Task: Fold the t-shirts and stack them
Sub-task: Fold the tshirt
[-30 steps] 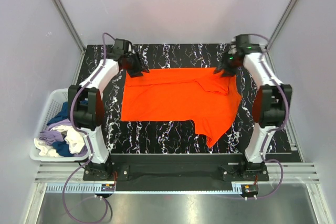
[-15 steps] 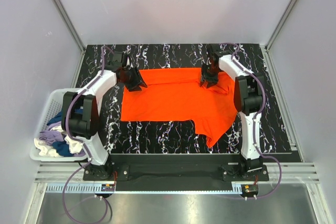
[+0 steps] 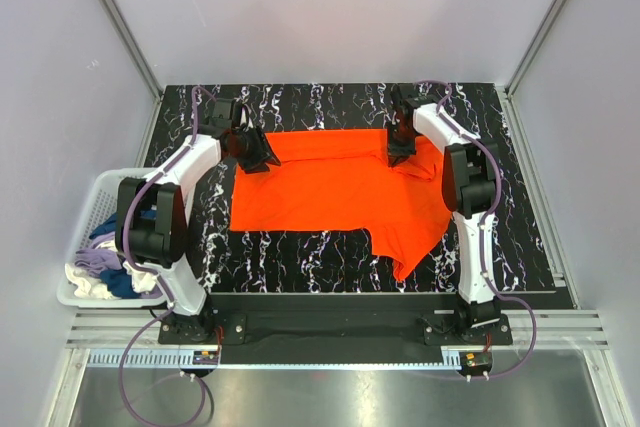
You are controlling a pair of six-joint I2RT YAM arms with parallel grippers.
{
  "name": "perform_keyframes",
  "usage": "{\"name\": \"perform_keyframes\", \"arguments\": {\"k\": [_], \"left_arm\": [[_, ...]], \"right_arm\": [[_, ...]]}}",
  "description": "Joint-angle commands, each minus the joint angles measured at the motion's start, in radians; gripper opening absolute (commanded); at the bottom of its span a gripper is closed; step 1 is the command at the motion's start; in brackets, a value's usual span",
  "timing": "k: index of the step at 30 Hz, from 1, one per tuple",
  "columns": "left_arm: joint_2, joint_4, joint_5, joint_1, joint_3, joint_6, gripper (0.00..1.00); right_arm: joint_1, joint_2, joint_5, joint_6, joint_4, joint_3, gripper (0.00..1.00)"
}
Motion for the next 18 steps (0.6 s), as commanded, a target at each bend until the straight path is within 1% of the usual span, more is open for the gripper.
{"name": "perform_keyframes", "arguments": {"k": [1, 2, 3, 4, 9, 11, 12, 15, 18], "left_arm": [[0.002, 0.019, 0.015, 0.004, 0.034, 0.02, 0.45], [0.003, 0.02, 0.013, 0.004, 0.035, 0.02, 0.45], [0.005, 0.02, 0.012, 0.006, 0.037, 0.019, 0.45], [0.006, 0.02, 0.009, 0.007, 0.037, 0.019, 0.45], [0.016, 0.017, -0.021, 0.042, 0.046, 0.004, 0.47], [0.04, 0.019, -0.021, 0.073, 0.057, 0.002, 0.47], [0.051, 0.02, -0.019, 0.081, 0.068, 0.005, 0.47], [0.126, 0.007, -0.004, 0.118, 0.126, 0.011, 0.47], [0.195, -0.01, 0.01, 0.138, 0.193, 0.017, 0.47]], "right_arm": [[0.013, 0.001, 0.036, -0.008, -0.008, 0.04, 0.1], [0.014, 0.001, 0.036, -0.01, -0.008, 0.04, 0.09], [0.013, 0.004, 0.036, -0.01, -0.009, 0.042, 0.01], [0.013, 0.005, 0.034, -0.008, -0.014, 0.048, 0.0], [0.013, -0.036, -0.004, 0.03, -0.06, 0.057, 0.0], [0.013, -0.042, -0.038, 0.047, -0.129, 0.089, 0.0], [0.014, -0.045, -0.082, 0.053, -0.15, 0.102, 0.0], [0.014, -0.055, -0.156, 0.078, -0.198, 0.129, 0.0], [0.013, -0.056, -0.191, 0.095, -0.233, 0.149, 0.0]]}}
